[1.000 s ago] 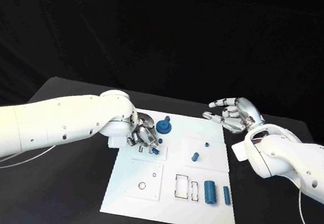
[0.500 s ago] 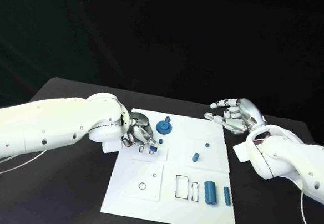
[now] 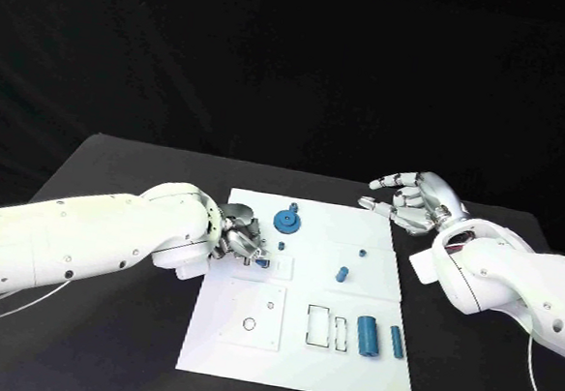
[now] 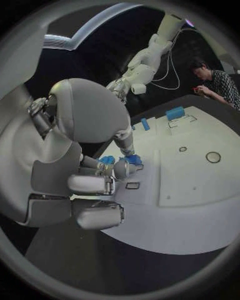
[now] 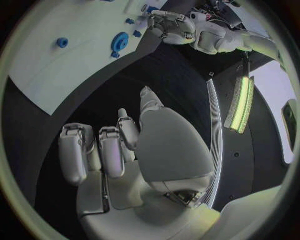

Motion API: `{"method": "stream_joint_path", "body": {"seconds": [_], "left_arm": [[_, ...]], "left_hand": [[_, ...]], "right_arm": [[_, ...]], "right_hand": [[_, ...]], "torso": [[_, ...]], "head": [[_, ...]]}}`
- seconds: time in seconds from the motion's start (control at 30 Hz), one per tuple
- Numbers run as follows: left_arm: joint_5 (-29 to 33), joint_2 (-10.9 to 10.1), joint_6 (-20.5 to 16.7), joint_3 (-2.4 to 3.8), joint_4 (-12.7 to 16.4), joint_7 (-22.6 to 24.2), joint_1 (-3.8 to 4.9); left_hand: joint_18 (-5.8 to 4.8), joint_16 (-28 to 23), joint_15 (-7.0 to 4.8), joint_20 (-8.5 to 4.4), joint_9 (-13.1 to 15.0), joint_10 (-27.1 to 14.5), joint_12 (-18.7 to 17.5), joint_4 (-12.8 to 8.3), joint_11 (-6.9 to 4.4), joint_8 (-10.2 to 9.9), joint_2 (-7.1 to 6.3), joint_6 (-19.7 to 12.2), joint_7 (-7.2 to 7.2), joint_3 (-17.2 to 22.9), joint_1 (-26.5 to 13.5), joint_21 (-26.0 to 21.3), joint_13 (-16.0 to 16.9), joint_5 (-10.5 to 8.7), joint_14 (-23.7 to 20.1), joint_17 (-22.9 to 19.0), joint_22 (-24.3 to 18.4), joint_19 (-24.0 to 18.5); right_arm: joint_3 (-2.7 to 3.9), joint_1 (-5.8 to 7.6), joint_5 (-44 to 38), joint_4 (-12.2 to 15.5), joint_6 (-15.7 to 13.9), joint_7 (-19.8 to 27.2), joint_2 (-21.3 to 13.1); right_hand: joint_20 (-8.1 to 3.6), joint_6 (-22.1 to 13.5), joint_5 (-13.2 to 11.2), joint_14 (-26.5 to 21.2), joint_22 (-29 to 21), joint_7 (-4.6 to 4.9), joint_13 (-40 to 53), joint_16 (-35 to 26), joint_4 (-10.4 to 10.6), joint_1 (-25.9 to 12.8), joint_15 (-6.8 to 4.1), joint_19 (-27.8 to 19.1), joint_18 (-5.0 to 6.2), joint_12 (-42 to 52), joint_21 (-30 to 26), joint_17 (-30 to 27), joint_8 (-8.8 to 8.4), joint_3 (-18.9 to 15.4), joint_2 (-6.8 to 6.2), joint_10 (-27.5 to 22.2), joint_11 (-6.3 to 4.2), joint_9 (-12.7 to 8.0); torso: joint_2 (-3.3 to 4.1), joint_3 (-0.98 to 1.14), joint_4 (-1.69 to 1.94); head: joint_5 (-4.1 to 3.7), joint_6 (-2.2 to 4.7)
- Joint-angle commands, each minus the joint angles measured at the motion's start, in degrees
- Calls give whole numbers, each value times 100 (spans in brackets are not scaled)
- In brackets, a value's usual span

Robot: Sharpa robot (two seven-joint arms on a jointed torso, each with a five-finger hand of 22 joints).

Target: Assemble the parts on the task board

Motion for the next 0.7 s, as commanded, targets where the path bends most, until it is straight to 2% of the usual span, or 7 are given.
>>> {"method": "stream_joint_path", "body": {"seconds": [0.03, 0.43, 0.7], "left_arm": [[-503, 37, -300, 4, 18, 16, -19], [-644, 79, -255, 2, 25, -18, -41], [-649, 98, 42, 2, 27, -49, -43]], "left_hand": [[-81, 22, -41, -2, 73, 60, 45, -1189, -12, -23, -77, 142, -76, 1247, -20, 39, 22, 56, 521, 1265, 24, 64], [-89, 21, -55, -18, 82, 112, 56, -1189, -25, -36, -110, 183, -89, 1283, -55, 54, 48, 155, 522, 1265, 60, 95], [-92, 23, -61, -23, 88, 119, 43, -1190, -30, -42, -124, 197, -94, 1294, -69, 60, 31, 207, 524, 1270, 75, 107]], "right_arm": [[-1, -3, -52, 15, 69, 50, -4], [-3, -6, -52, 10, 71, 53, -1], [-4, -8, -52, 7, 82, 49, -2]], "right_hand": [[-42, -21, 29, 377, 1276, -9, -4, -36, -13, -4, -41, 311, 70, 8, -23, 616, 31, 1, 49, -2, -27, 8], [-43, -25, 44, 377, 1280, -8, -7, -38, -8, -17, -41, 316, 67, 8, -13, 613, 35, -5, 51, -3, -27, 8], [-44, -27, 50, 378, 1283, -8, -4, -36, -7, -23, -41, 320, 66, 14, -6, 617, 38, -7, 54, 2, -27, 8]], "torso": [[9, -3, -10], [5, 2, -7], [3, 0, -7]], "head": [[4, 3], [5, -22], [3, -40]]}}
